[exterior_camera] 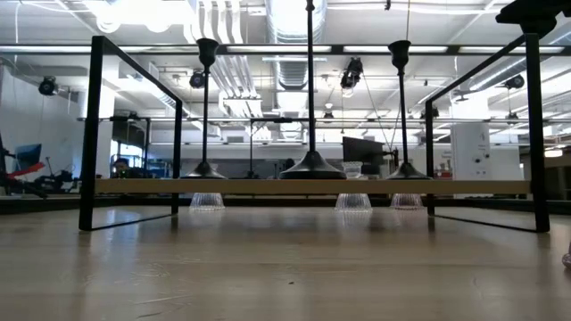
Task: Pick & Place candle stick holders
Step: Put the bottom left pink glass candle holder
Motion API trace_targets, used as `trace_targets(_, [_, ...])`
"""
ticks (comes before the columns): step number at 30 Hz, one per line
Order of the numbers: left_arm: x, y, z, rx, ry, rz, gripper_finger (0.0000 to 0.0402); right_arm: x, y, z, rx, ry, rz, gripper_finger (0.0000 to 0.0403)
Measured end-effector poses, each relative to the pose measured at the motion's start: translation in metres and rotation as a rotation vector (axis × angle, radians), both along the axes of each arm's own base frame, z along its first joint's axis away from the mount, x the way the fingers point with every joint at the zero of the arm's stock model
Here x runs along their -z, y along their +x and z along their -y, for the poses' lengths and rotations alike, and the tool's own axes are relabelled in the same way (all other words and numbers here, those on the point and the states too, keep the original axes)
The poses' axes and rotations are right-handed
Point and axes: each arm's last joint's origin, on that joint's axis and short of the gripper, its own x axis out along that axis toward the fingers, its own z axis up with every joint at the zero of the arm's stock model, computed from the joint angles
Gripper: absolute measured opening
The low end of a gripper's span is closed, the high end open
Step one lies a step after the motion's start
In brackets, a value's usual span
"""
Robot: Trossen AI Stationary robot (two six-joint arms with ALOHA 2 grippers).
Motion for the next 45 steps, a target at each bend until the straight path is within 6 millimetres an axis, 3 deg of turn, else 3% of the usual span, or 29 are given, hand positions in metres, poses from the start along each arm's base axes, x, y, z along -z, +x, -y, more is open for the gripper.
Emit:
trace_targets(8, [0.001, 0.0, 0.002, -0.061, -0.024, 0.033, 0.0273, 0.0, 0.0, 0.0, 0.0, 0.0, 0.0, 0.0063])
trace_targets(21, [0.029, -0.02, 0.039, -0.004, -0.073, 0.025, 0.0273, 0.0, 0.0, 0.0, 0.0, 0.0, 0.0, 0.0063])
trace_targets(29, [0.052, -0.018, 0.057, 0.091, -0.019, 0.053, 0.0273, 0.0, 0.0, 0.0, 0.0, 0.0, 0.0, 0.0063])
trace_targets(45, [0.07, -0.009, 0.059, 0.2, 0.165, 0.251, 0.0273, 0.0, 0.0, 0.0, 0.0, 0.0, 0.0, 0.0063])
